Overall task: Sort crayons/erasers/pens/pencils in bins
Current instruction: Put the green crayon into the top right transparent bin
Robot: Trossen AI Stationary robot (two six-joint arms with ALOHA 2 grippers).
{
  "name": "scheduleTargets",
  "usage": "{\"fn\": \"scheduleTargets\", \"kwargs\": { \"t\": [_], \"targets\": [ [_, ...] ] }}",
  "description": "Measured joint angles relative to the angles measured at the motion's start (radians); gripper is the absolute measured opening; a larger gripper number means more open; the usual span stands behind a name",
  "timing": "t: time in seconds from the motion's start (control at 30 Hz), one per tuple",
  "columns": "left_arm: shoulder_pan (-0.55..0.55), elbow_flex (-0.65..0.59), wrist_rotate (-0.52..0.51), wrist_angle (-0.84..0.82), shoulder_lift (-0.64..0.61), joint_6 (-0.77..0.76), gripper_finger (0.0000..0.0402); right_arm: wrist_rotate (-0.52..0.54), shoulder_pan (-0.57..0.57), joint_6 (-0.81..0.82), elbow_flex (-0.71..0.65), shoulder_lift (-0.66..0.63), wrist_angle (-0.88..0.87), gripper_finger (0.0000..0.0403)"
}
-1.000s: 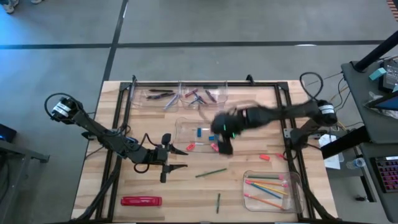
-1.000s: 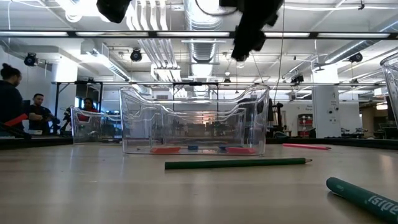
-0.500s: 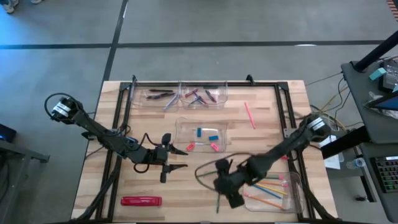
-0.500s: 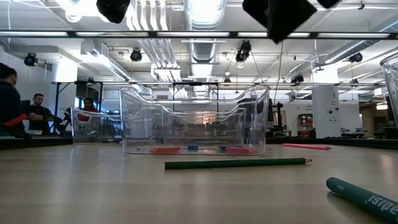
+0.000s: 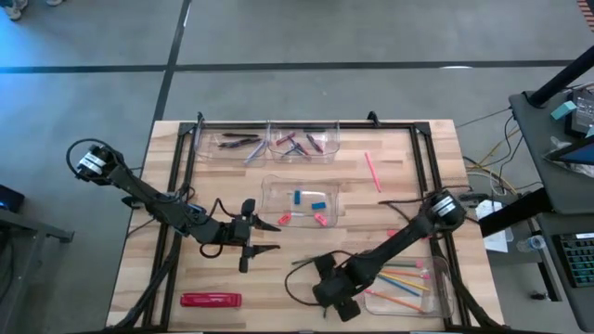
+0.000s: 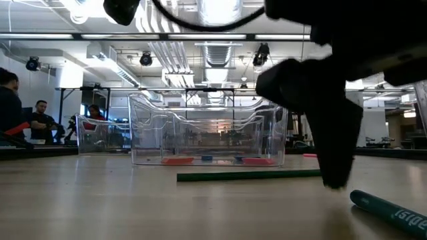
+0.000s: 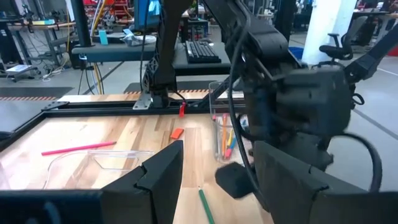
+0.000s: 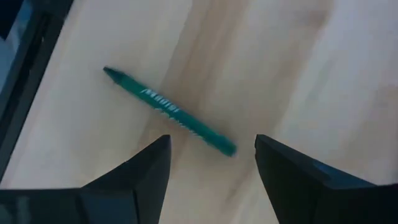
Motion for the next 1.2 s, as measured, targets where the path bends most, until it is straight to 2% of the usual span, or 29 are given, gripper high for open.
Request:
{"fn": "scheduleTargets", "kwargs": {
  "t": [0.1,0.4,0.57,0.97,1.2],
  "targets": [
    [0.000,0.000,0.000,0.000,0.000,0.000,0.0182,-0.036,0.000,-0.007,0.025,0.040,0.005,0.0221],
    [0.000,-0.001,0.000,0.000,0.000,0.000,0.0182,-0.031,0.000,-0.032,0.057,0.090,0.010,0.0207],
    [0.000,-0.001,0.000,0.000,0.000,0.000,0.0182,0.001,0.000,-0.033,0.054,0.091,0.006,0.0176],
    [0.000,-0.001,0.000,0.000,0.000,0.001,0.0182,0.002,-0.005,-0.040,0.052,0.091,0.004,0.0076],
    [0.000,-0.001,0.000,0.000,0.000,0.001,0.0182,0.007,-0.017,-0.040,0.052,0.088,-0.001,0.0040]
  ]
}}
